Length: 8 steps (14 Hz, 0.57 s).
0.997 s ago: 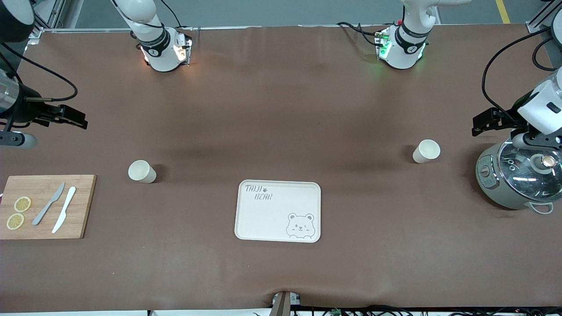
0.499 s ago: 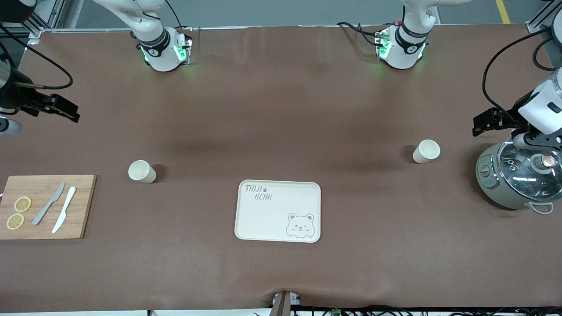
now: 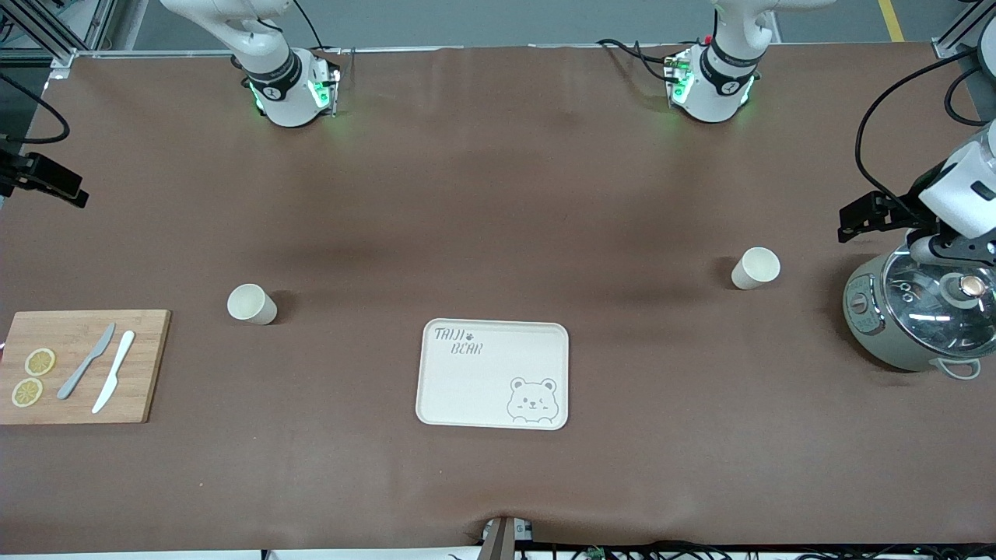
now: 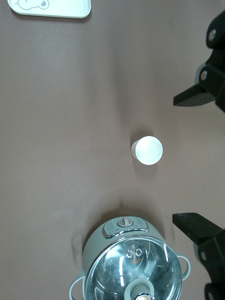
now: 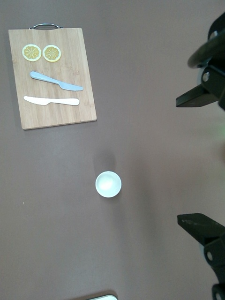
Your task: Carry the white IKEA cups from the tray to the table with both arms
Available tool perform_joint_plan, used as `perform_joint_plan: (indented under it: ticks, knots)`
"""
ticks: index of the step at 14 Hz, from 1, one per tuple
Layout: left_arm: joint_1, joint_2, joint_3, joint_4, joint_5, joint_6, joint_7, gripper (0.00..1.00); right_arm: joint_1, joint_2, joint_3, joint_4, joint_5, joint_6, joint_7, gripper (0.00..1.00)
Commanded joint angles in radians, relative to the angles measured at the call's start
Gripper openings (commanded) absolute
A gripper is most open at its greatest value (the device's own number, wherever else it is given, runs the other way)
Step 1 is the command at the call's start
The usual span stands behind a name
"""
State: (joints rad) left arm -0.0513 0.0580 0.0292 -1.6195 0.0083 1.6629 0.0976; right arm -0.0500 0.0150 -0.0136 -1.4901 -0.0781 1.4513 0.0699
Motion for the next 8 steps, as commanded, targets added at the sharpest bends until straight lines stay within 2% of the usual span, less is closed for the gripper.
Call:
perform_joint_plan:
  ticks: [1, 8]
  knots:
    - [0.002, 0.009, -0.005, 0.020, 0.022, 0.003, 0.011, 1.00, 0.006, -0.067, -0.019, -0.087, 0.024, 0.044, -0.027, 1.00]
    - [0.002, 0.009, -0.005, 0.020, 0.022, 0.005, 0.010, 1.00, -0.008, -0.067, -0.015, -0.088, 0.026, 0.046, -0.045, 1.00]
